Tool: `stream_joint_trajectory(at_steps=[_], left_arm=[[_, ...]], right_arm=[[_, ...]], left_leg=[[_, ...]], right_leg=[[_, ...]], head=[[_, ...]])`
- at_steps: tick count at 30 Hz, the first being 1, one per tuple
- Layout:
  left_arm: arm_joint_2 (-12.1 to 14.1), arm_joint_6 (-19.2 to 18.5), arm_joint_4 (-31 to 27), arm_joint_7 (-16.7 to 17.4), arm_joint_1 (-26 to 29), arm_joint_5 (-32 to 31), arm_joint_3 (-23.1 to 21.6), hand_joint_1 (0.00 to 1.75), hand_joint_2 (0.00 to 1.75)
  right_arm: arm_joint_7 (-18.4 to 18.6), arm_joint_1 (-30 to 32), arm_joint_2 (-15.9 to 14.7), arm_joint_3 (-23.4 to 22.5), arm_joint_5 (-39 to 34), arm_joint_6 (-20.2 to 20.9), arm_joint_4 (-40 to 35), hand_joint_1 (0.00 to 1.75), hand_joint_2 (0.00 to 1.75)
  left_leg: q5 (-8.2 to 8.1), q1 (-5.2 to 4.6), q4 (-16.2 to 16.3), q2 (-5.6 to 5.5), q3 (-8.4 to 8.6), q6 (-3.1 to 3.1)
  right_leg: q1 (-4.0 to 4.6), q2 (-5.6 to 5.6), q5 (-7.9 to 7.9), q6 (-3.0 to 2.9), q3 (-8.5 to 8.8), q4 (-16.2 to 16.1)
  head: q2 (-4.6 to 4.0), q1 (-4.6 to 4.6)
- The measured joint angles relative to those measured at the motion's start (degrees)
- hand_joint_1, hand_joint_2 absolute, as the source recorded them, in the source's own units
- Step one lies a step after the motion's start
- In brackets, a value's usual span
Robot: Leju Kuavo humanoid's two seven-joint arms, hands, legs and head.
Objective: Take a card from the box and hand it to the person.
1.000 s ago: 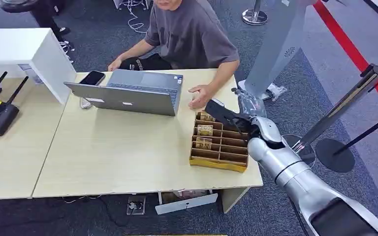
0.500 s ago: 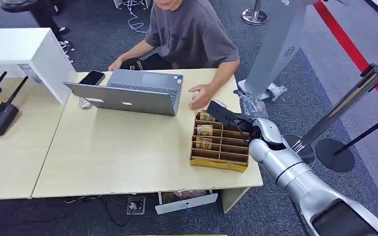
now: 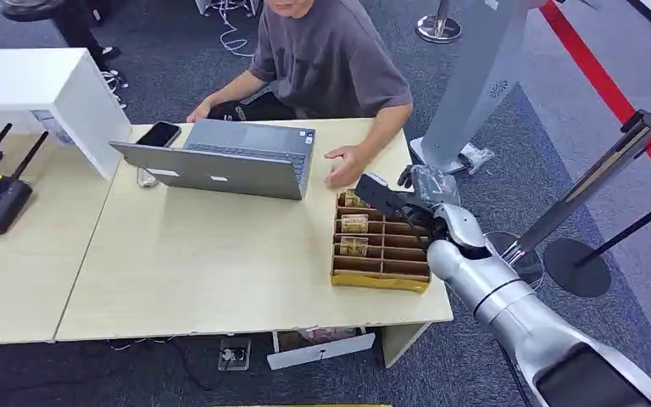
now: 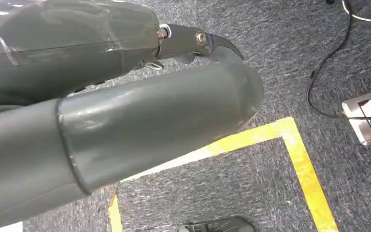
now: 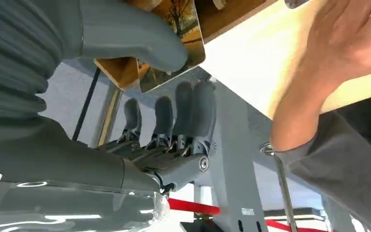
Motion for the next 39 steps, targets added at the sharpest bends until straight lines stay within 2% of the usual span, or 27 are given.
stream_joint_trajectory(at_steps=[13,19,20,26,39], left_arm=[[0.0,0.2,0.0,0.0,0.0,0.0,0.0,0.00,0.00],[0.0,0.0,0.0,0.0,0.0,0.0,0.0,0.00,0.00],[0.0,0.0,0.0,0.0,0.0,0.0,0.0,0.00,0.00],[0.0,0.0,0.0,0.0,0.0,0.0,0.0,0.00,0.00],[0.0,-0.2,0.0,0.2,0.0,0.0,0.0,0.00,0.00]], right_arm=[[0.3,0.3,-0.4,0.0,0.2,0.3,0.0,1.03,1.75],[0.3,0.6,-0.6,0.0,0.3,0.8,0.0,1.13,1.75],[0.3,0.7,-0.6,0.0,0.3,0.8,0.0,1.33,1.75],[0.3,0.8,-0.7,0.0,0.4,0.6,0.0,1.43,1.75],[0.1,0.9,-0.7,0.0,0.4,0.1,-0.3,1.40,1.75]], left_leg=[[0.00,0.00,0.0,0.00,0.00,0.00],[0.00,0.00,0.0,0.00,0.00,0.00],[0.00,0.00,0.0,0.00,0.00,0.00],[0.00,0.00,0.0,0.00,0.01,0.00],[0.00,0.00,0.0,0.00,0.00,0.00]], right_leg=[[0.00,0.00,0.00,0.00,0.00,0.0],[0.00,0.00,0.00,0.00,0.00,0.0],[0.00,0.00,0.00,0.00,0.00,0.0],[0.00,0.00,0.00,0.00,0.00,0.0],[0.00,0.00,0.00,0.00,0.01,0.0]], head=[[0.00,0.00],[0.00,0.00],[0.00,0.00],[0.00,0.00],[0.00,0.00]])
